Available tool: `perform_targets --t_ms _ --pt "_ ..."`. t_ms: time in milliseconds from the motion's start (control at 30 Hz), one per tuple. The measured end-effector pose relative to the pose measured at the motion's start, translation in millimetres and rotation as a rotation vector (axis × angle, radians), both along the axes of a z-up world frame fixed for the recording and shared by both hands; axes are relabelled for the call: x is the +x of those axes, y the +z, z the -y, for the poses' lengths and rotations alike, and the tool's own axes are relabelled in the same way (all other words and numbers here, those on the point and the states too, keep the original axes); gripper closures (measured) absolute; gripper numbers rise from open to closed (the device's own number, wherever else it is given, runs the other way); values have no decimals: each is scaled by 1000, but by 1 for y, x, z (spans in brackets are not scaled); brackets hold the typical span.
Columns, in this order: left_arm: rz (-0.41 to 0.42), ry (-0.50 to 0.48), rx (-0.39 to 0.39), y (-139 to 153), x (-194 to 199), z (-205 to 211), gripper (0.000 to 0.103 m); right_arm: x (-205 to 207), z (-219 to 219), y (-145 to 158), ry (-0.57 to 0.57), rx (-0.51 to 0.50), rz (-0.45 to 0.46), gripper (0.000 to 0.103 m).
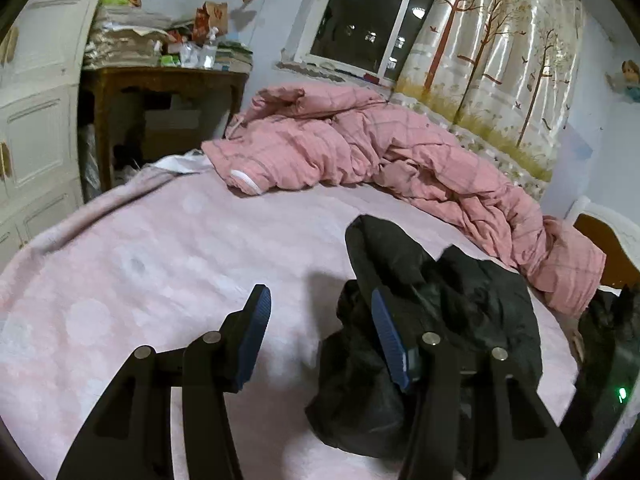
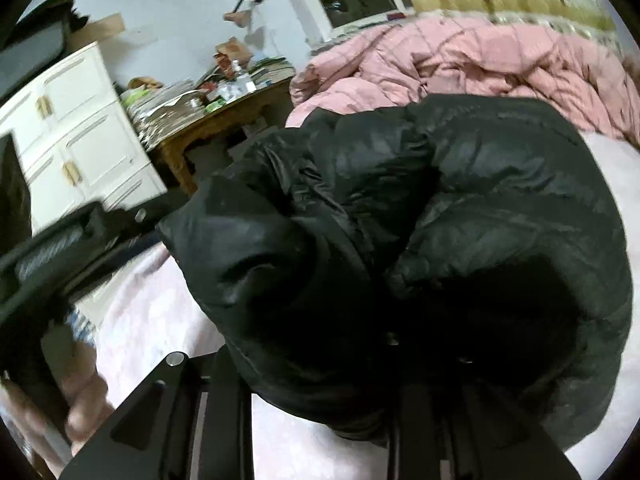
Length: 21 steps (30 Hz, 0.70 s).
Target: Fold large clothes
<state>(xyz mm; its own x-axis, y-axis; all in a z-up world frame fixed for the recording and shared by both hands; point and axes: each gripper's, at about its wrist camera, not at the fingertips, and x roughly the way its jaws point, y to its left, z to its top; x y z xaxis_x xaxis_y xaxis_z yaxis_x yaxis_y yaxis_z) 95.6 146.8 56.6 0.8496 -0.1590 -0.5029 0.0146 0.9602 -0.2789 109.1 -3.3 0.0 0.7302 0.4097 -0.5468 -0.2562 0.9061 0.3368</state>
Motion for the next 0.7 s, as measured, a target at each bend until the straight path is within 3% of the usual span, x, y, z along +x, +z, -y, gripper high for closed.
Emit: perform_targets --t_ms 267,367,467,567,667,700 --pt "55 -3 31 14 -17 4 49 -43 -6 11 58 -143 89 53" --pt "84 8 36 22 -25 0 48 -65 1 18 137 -94 102 14" --pt "101 5 31 28 -30 -1 47 -99 17 29 152 -51 159 14" --pt "115 -45 19 33 -36 4 46 -138 53 36 79 20 238 14" --pt "119 -218 -10 38 -43 21 40 -160 105 41 -119 62 296 16" --pt "121 -298 -27 39 -45 29 34 -159 121 42 -227 26 294 28"
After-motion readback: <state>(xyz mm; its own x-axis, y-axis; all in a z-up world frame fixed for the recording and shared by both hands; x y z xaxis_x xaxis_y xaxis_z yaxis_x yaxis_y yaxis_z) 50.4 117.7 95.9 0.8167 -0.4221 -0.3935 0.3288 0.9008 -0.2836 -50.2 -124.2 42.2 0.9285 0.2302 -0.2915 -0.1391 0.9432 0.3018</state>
